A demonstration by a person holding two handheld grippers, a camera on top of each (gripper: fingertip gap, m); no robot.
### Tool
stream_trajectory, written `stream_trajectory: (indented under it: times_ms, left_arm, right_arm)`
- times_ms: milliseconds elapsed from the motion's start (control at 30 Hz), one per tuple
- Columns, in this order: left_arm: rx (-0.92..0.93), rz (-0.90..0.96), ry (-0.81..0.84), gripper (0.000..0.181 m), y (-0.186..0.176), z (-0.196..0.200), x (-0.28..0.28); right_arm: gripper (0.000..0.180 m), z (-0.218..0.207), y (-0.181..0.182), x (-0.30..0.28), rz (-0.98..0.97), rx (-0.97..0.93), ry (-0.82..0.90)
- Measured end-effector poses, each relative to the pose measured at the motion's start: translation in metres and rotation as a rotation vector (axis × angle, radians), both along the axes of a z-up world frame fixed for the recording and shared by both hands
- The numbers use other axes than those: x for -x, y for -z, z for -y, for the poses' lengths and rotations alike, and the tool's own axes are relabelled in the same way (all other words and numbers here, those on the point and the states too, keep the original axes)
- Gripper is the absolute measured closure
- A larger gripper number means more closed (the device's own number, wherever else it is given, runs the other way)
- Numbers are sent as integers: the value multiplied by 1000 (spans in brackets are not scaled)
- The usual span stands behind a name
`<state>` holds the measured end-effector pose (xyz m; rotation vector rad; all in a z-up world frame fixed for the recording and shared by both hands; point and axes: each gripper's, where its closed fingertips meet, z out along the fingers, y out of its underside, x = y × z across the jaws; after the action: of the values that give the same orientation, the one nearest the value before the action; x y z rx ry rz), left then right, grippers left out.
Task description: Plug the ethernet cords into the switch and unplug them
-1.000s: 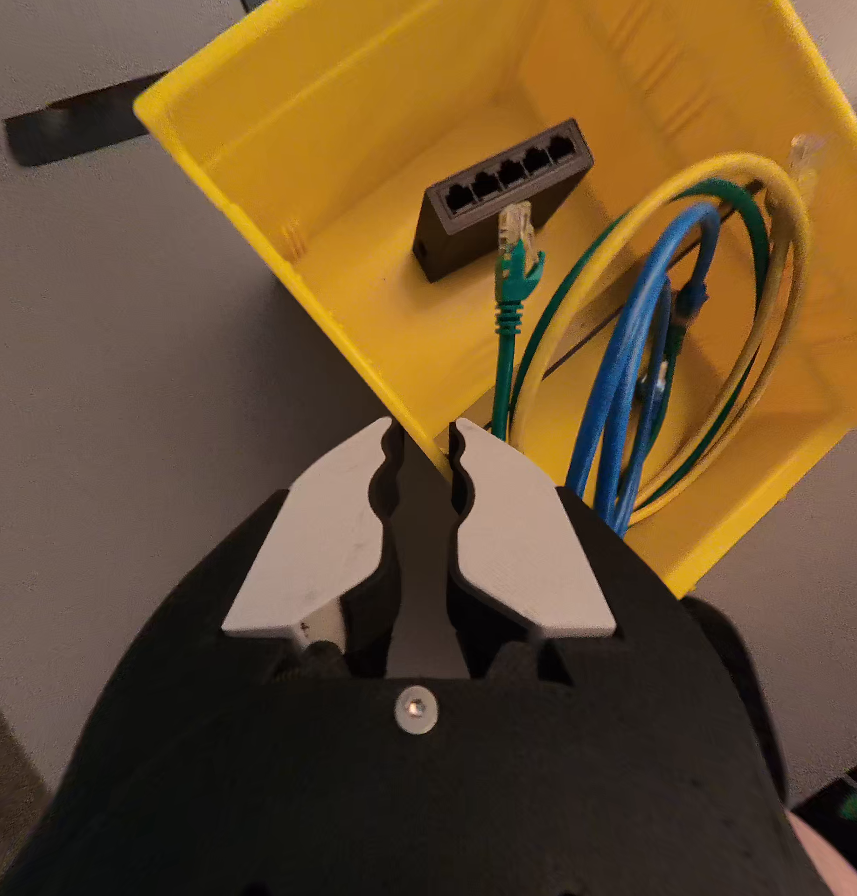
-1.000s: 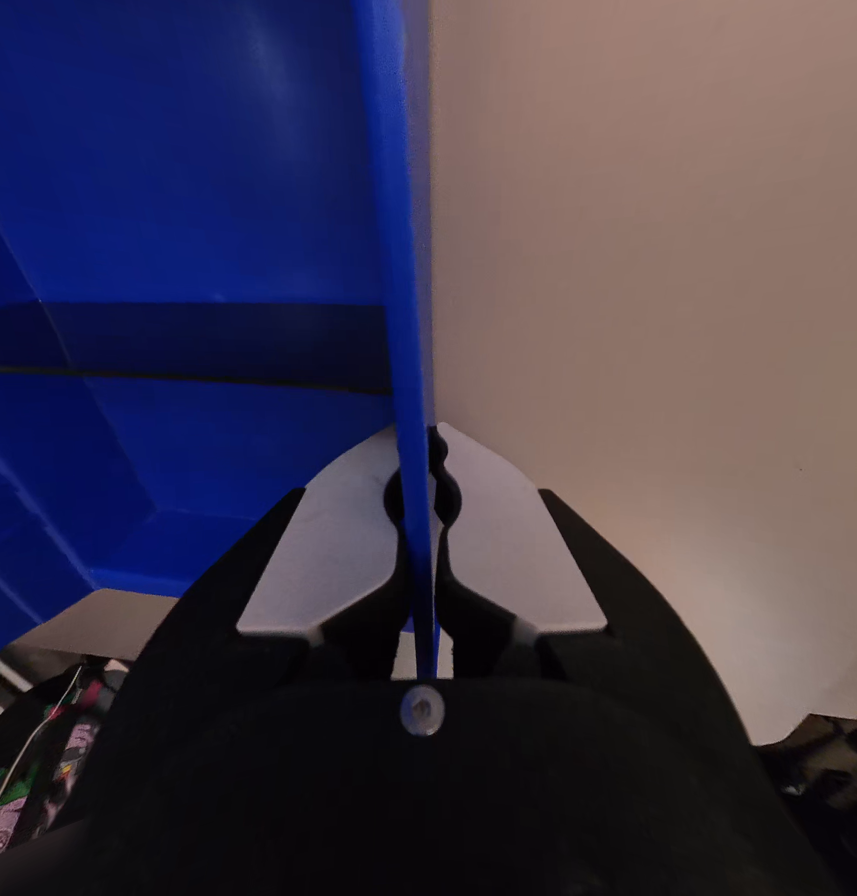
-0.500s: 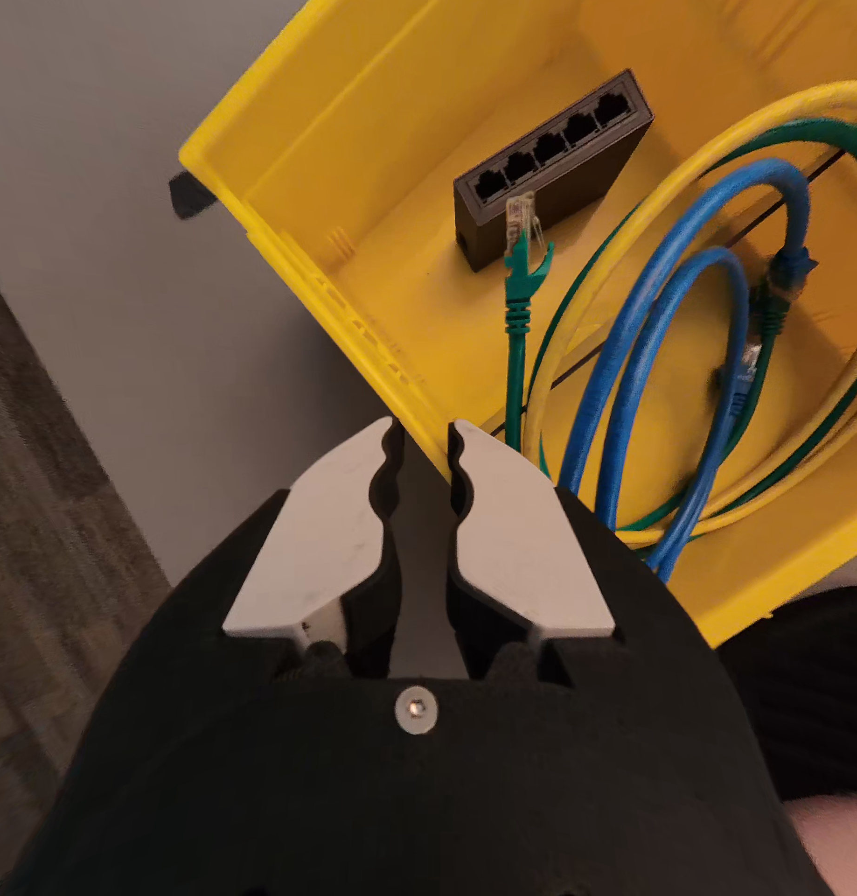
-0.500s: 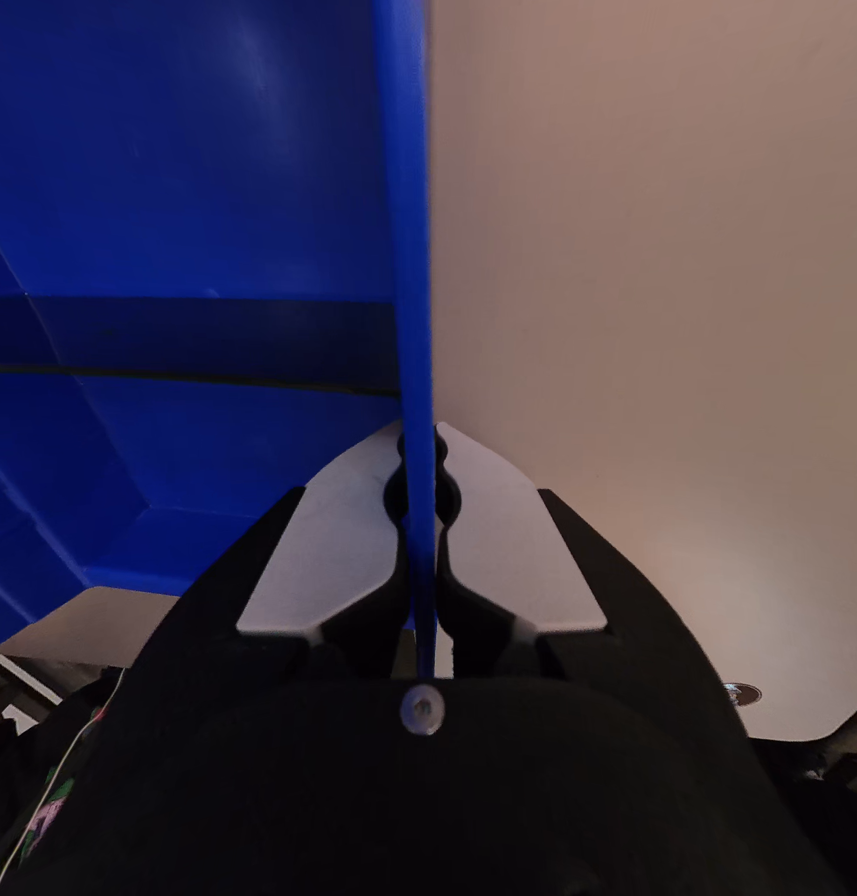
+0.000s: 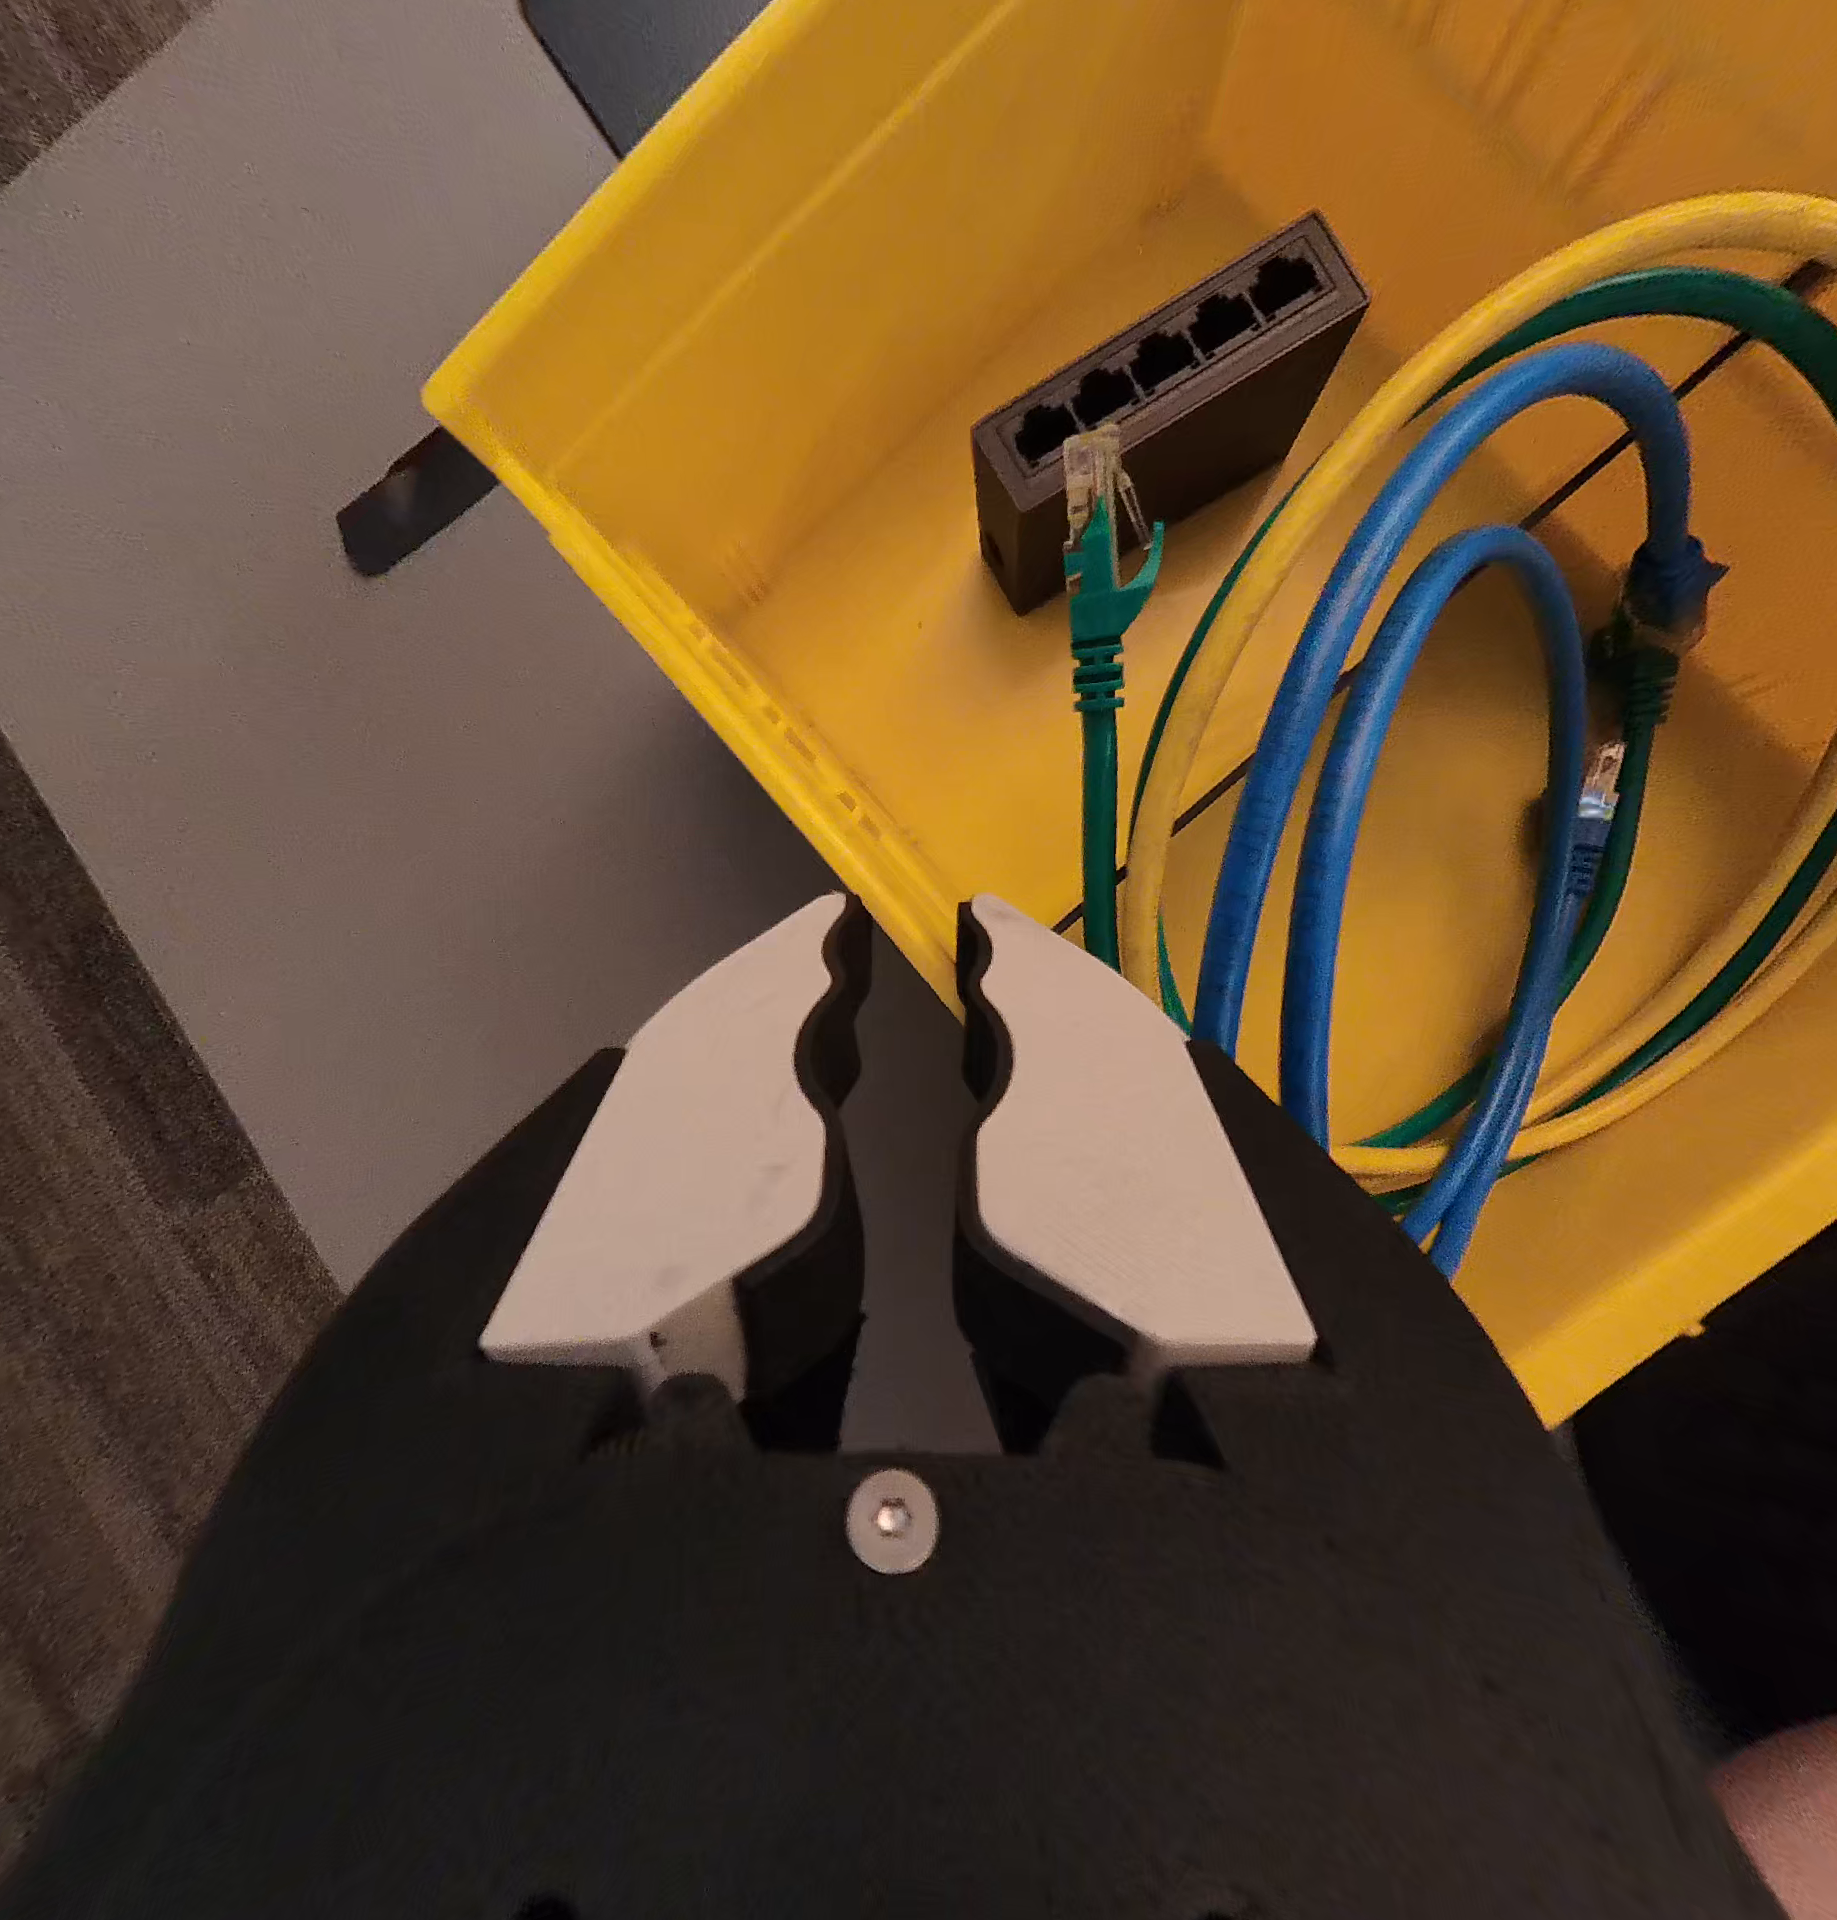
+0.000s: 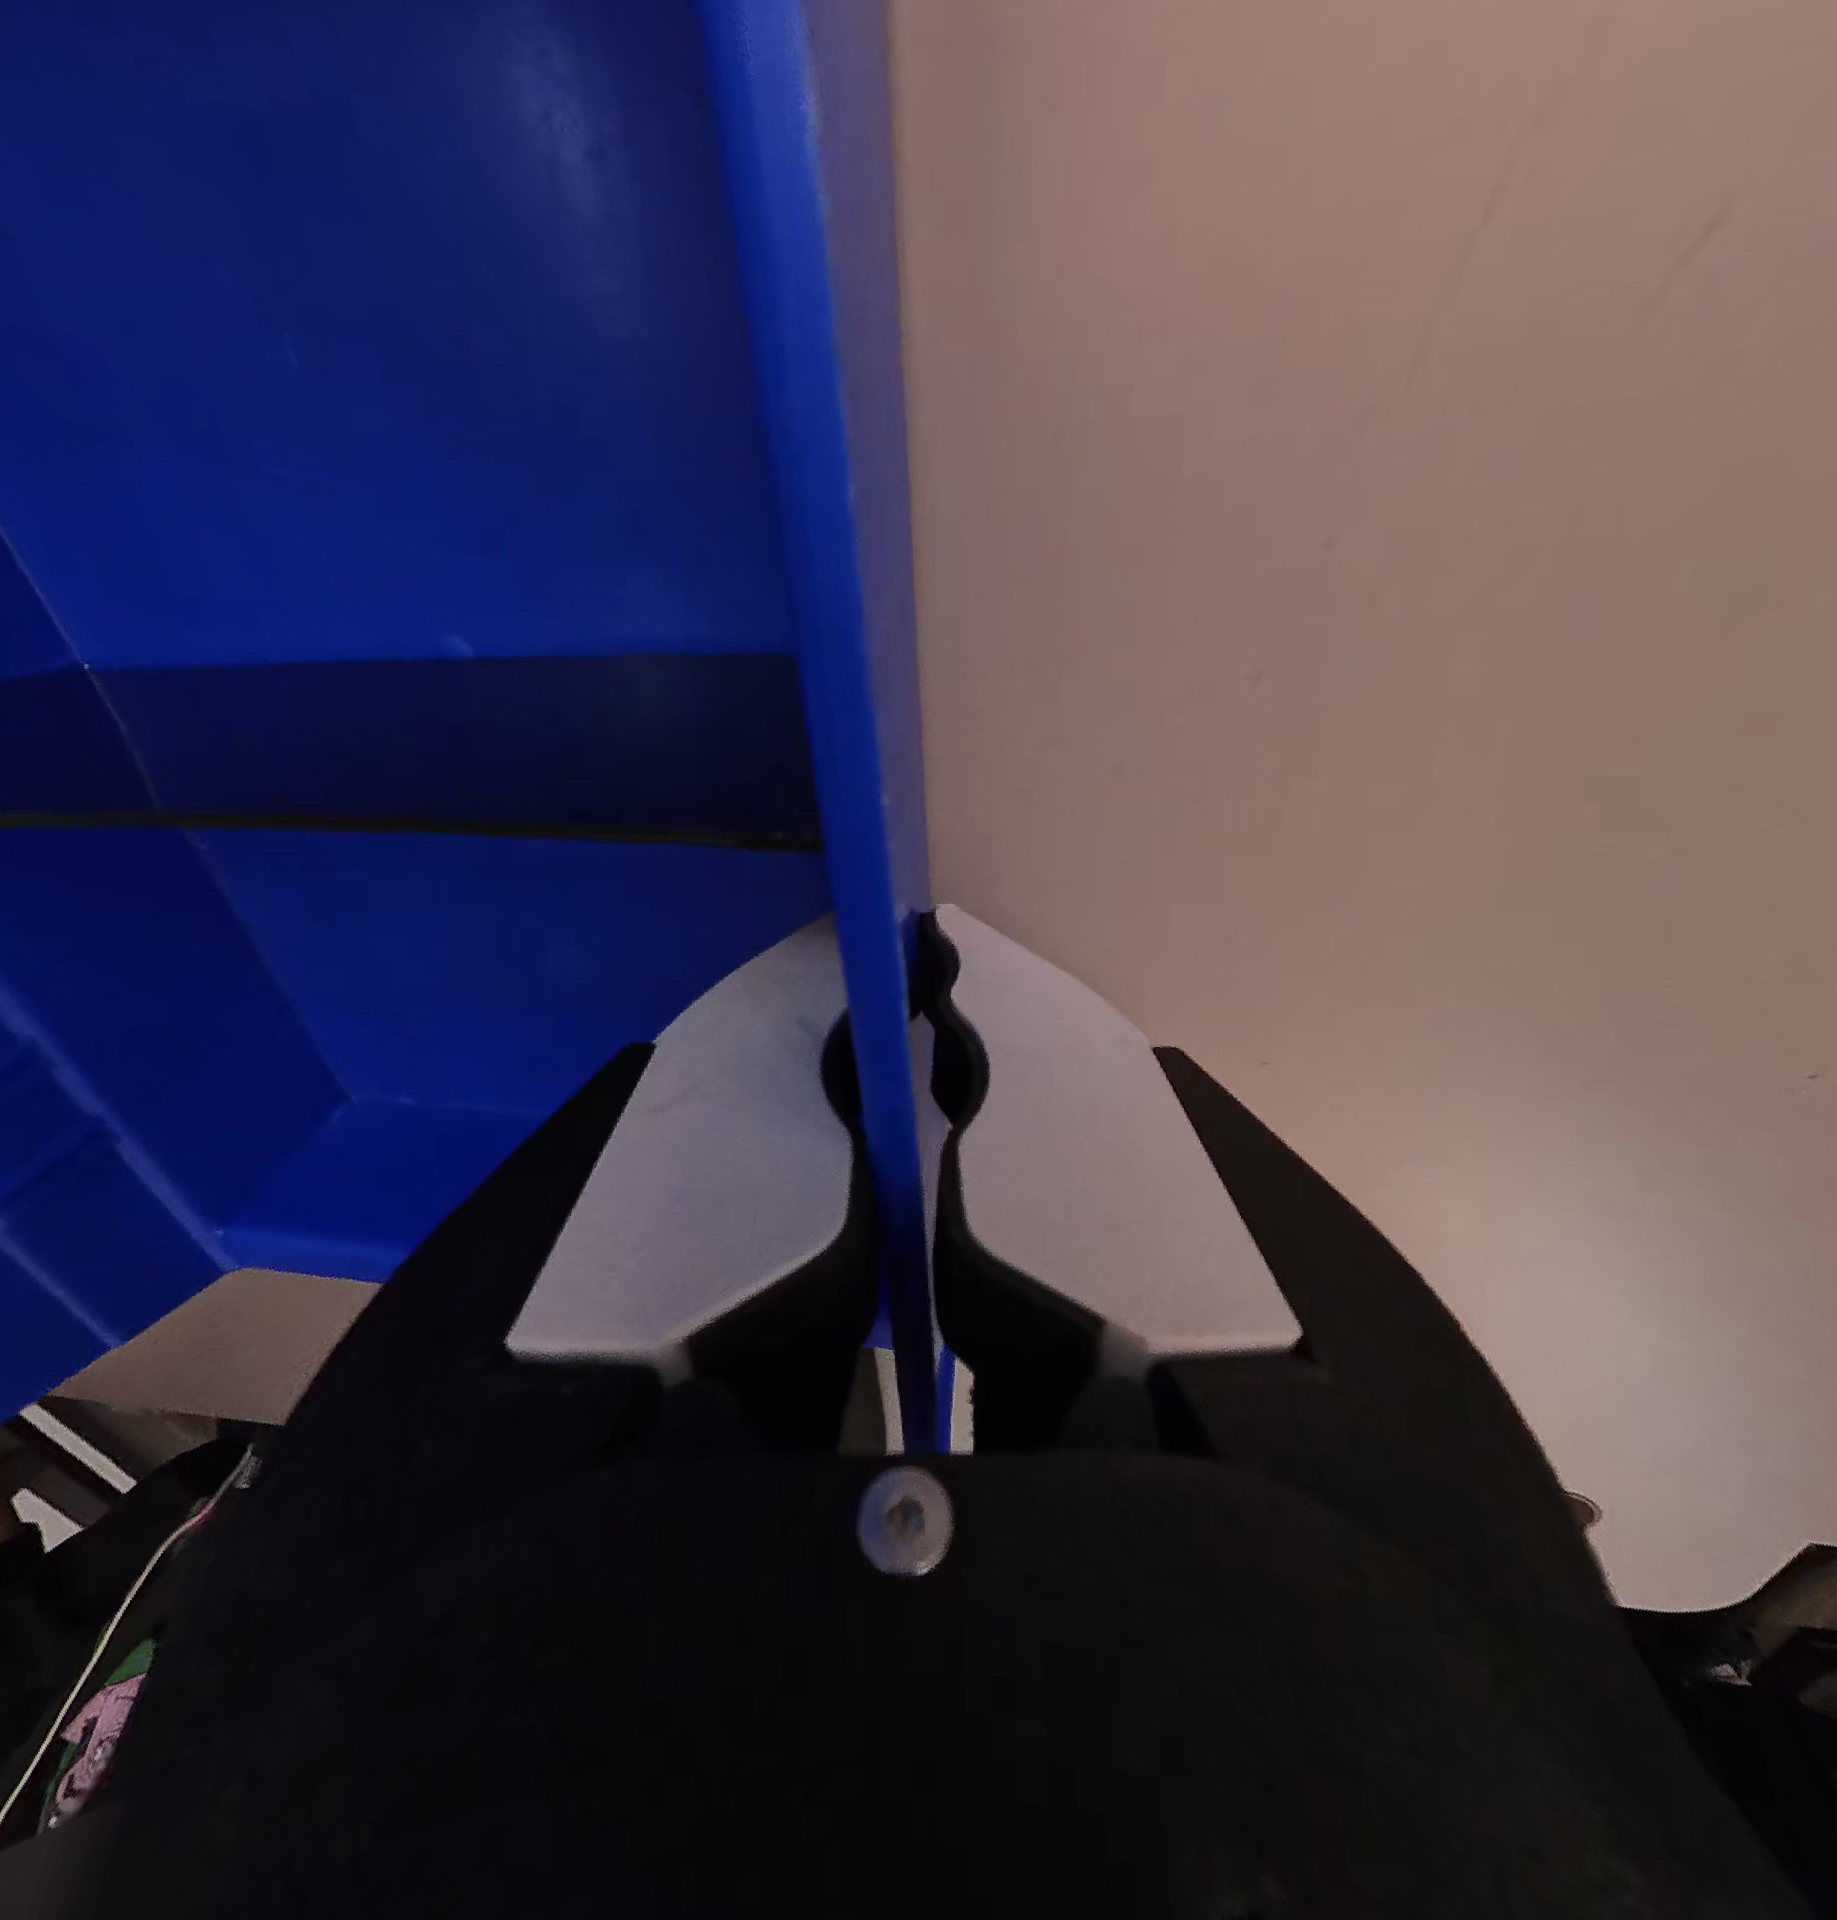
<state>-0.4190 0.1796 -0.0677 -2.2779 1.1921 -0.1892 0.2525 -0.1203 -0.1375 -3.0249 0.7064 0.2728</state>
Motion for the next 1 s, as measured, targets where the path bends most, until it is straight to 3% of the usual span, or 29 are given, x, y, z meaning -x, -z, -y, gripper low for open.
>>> stream_trajectory:
  times_ms: [33, 233, 700, 833, 1000]
  left_arm:
    - [-4, 0, 1, 166, 0, 0, 2]
    - [4, 29, 26, 166, 0, -3, -2]
    - [-50, 37, 11, 166, -3, -11, 0]
    - [-133, 28, -35, 155, -14, -18, 7]
    - [-125, 81, -181, 164, -32, -8, 26]
  right_arm:
    - [174, 0, 0, -1, 2, 1, -16]
    - [173, 2, -1, -7, 4, 39, -97]
    - [173, 12, 2, -7, -12, -9, -95]
    - [159, 16, 3, -6, -5, -28, -109]
    - [144, 17, -19, -16, 53, -128, -106]
